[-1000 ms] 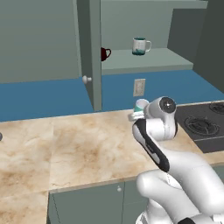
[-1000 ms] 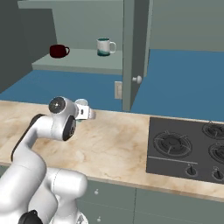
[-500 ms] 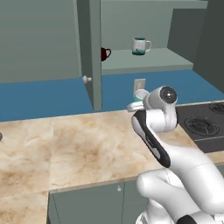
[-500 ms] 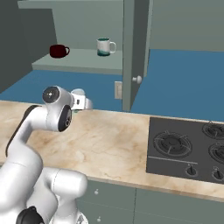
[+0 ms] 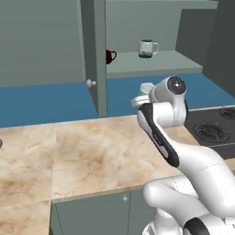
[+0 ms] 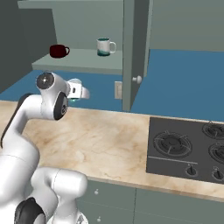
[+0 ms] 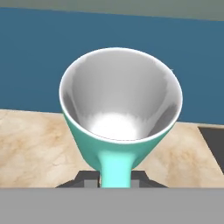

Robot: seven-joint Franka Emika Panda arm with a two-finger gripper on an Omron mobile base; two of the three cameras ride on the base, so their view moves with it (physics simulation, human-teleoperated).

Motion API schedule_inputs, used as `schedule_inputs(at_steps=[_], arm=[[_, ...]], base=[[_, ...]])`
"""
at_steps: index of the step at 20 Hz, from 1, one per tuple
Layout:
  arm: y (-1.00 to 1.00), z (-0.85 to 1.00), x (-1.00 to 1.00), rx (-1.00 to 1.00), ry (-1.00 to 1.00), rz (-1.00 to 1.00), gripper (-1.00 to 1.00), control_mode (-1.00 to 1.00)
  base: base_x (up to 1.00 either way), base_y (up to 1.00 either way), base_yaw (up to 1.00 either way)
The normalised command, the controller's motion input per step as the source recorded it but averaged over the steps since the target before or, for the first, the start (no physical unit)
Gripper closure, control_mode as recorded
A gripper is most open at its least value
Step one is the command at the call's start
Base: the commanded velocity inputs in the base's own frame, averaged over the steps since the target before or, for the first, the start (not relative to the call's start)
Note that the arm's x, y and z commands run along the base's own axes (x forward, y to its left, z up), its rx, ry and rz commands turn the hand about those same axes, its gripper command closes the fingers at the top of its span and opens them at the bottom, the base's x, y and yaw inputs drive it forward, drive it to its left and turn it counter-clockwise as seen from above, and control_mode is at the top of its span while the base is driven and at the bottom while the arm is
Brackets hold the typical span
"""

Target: Pick the mug on the counter and place it in the cabinet with the handle facing the right, like the mugs already inside.

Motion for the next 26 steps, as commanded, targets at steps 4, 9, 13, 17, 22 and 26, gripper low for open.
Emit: schedule_inputs(at_steps=[4,9,13,17,22,26], arm=[[0.0,0.28,0.0,0.01,0.0,0.12,1.0,-1.0],[0.0,0.18,0.0,0.04,0.0,0.24,1.0,-1.0],[0.12,0.18,0.0,0.0,0.0,0.18,1.0,-1.0],[0.19,0.38,0.0,-0.04,0.0,0.12,1.0,-1.0],[0.16,0.51,0.0,-0.08,0.0,0.09,1.0,-1.0],[0.02,0.37,0.0,-0.06,0.0,0.08,1.0,-1.0]], base=[[0.0,0.0,0.0],[0.0,0.0,0.0],[0.0,0.0,0.0],[0.0,0.0,0.0],[0.0,0.0,0.0],[0.0,0.0,0.0]])
